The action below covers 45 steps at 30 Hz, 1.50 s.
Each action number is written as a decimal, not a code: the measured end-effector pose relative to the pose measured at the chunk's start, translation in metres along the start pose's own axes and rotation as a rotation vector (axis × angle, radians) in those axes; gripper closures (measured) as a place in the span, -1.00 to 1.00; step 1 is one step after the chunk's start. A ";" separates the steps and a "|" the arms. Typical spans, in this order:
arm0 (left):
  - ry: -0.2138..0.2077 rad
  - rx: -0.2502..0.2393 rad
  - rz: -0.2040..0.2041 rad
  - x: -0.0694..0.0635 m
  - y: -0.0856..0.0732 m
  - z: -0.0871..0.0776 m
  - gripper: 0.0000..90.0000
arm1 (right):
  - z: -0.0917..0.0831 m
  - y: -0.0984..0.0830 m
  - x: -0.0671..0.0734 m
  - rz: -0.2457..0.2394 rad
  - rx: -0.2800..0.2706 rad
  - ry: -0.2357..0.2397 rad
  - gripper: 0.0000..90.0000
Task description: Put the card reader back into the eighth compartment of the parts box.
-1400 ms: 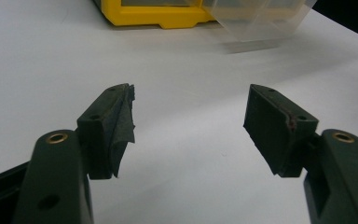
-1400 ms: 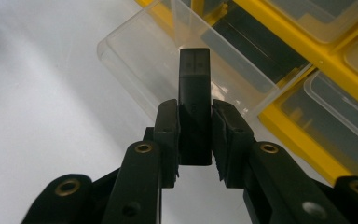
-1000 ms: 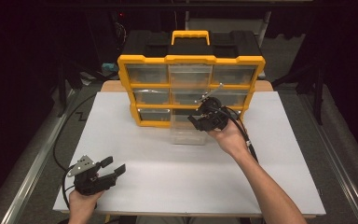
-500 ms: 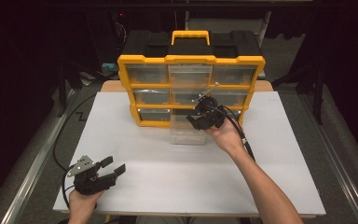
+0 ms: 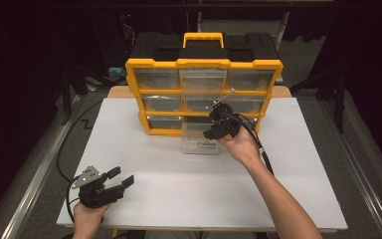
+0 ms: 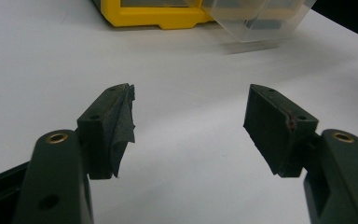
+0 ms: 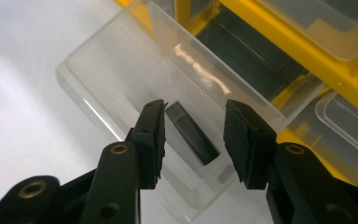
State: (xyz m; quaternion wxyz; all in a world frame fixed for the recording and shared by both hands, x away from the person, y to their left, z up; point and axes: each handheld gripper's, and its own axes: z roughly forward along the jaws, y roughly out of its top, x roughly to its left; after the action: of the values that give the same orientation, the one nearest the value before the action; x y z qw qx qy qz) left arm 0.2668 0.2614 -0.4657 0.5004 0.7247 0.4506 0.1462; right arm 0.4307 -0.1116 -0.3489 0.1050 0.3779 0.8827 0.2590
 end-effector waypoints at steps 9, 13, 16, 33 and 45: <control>0.002 -0.003 -0.004 0.000 0.000 0.001 -0.26 | -0.011 -0.005 0.003 -0.009 -0.043 -0.012 0.19; 0.001 -0.004 -0.004 0.000 0.000 0.000 -0.26 | -0.015 -0.009 0.003 -0.014 -0.049 -0.019 0.14; 0.000 -0.004 -0.005 0.001 0.000 0.000 -0.26 | -0.018 -0.012 0.003 -0.011 -0.063 -0.017 0.10; 0.003 -0.005 -0.004 0.000 0.000 0.000 -0.26 | -0.039 -0.036 0.003 -0.012 -0.153 -0.020 0.04; 0.004 -0.005 -0.004 0.000 0.000 0.000 -0.26 | -0.050 -0.053 0.002 -0.014 -0.210 -0.007 0.01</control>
State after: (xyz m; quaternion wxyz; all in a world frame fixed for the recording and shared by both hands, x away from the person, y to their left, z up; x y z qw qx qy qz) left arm 0.2671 0.2612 -0.4660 0.5017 0.7222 0.4527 0.1474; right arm 0.3776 -0.1600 -0.3353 0.1490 0.3595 0.8530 0.3478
